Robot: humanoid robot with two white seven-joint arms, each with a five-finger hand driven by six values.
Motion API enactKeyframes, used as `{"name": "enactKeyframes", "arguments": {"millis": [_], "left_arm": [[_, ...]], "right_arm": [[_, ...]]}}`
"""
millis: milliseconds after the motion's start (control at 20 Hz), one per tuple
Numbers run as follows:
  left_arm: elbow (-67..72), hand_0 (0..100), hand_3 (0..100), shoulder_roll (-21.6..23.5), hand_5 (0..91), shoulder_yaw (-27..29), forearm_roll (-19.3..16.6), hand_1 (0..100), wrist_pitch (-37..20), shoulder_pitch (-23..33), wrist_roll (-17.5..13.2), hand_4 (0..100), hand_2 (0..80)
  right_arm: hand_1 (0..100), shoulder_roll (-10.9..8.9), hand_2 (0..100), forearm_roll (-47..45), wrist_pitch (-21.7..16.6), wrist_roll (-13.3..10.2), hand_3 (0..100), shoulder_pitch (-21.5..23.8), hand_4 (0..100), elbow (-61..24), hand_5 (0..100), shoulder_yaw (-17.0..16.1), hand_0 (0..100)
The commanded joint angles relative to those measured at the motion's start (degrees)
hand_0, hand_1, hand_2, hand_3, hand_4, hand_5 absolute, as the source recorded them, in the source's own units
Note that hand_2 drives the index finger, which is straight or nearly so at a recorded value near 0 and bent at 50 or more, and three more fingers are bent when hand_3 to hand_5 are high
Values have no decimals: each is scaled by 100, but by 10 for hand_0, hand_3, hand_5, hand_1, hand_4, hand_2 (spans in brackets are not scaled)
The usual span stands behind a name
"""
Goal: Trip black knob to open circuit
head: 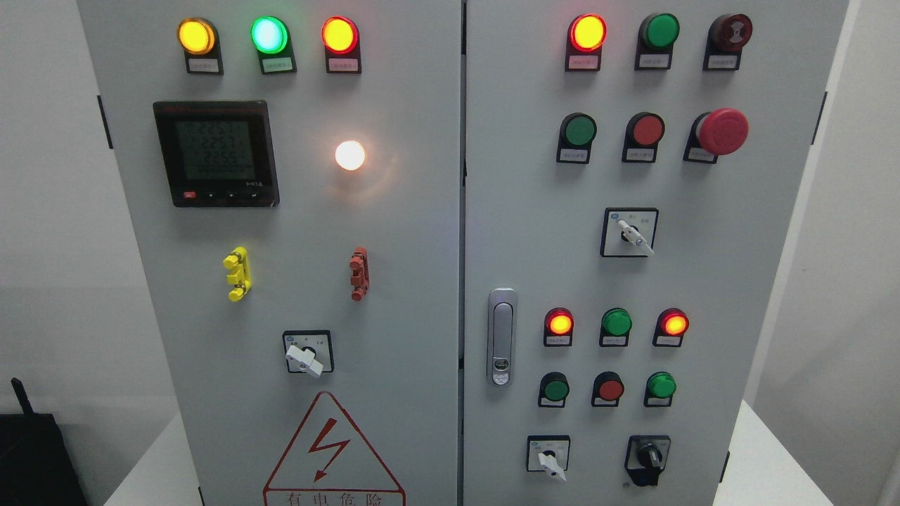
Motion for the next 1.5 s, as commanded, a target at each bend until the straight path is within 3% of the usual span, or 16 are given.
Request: {"name": "enactKeyframes", "arguments": {"millis": [0, 601, 1052, 1453], "left_arm": [[-1, 120, 0, -9, 0, 7, 13, 389, -8, -14, 1, 0, 0], [-1, 120, 0, -9, 0, 7, 13, 389, -8, -14, 1, 0, 0], [-1, 120, 0, -9, 0, 7, 13, 389, -8, -23, 1, 0, 0], [-1, 120, 0, -9, 0, 7, 13, 389, -8, -14, 1, 0, 0]], "right_arm": [[794, 13, 0, -12, -59, -35, 874, 15, 720, -286, 534, -44, 357], [967, 31, 0, -91, -77, -35, 883, 33, 737, -1384, 573, -105, 691], [1000, 31, 0, -161, -68, 18, 902, 33, 773, -2193, 679, -97, 785], [983, 31, 0, -161, -33, 18, 983, 68, 862, -2835, 797, -53, 787]]}}
